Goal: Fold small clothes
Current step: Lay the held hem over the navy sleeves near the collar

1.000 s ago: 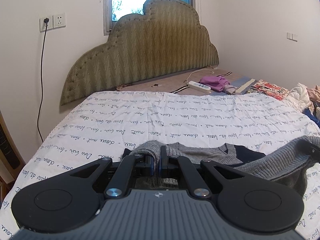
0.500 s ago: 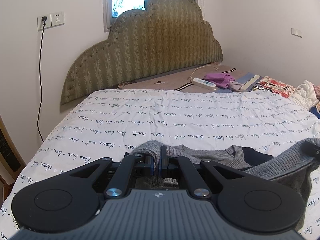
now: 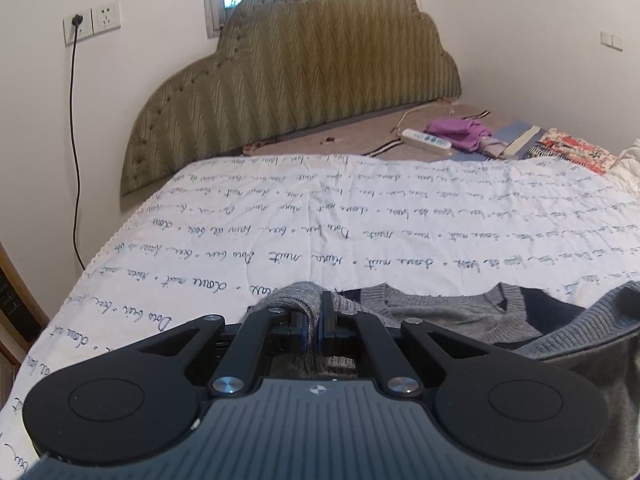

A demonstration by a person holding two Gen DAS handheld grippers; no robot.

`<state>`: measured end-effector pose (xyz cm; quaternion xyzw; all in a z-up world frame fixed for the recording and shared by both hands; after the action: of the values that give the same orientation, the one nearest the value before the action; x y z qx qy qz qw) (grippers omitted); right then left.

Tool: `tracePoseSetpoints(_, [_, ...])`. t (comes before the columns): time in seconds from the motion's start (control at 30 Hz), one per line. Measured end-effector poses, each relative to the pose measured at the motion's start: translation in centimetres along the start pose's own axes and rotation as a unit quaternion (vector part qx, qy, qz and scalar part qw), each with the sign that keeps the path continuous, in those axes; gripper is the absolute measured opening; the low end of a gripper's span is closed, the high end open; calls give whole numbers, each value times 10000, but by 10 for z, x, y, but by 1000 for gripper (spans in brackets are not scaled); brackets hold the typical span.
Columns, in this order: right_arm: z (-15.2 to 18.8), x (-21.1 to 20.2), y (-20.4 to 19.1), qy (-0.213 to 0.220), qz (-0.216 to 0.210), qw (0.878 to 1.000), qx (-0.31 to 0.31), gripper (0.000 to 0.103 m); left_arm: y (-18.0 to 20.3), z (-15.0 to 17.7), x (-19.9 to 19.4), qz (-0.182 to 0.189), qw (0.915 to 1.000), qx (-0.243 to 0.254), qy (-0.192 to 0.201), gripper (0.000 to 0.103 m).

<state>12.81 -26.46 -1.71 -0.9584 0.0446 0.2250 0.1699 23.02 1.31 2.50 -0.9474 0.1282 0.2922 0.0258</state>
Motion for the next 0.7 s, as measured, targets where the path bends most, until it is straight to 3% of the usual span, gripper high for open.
tracePoseSetpoints(0.7, [16,75,11,-644,110,9977,158,14,-21,12,83,-196,9982,-65,-571,4])
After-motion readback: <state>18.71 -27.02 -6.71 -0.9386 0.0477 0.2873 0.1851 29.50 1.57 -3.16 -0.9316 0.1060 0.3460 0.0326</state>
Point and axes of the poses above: each gripper's, at about its wrist camera, not at the fingertips, and x roughly the way its jaws point, y to its right, z to its underside, the point moved 8 cm from there along x, roughly the way its jaws point, and after that the axes turned 13 degrees about z, right-handed, at the moved point
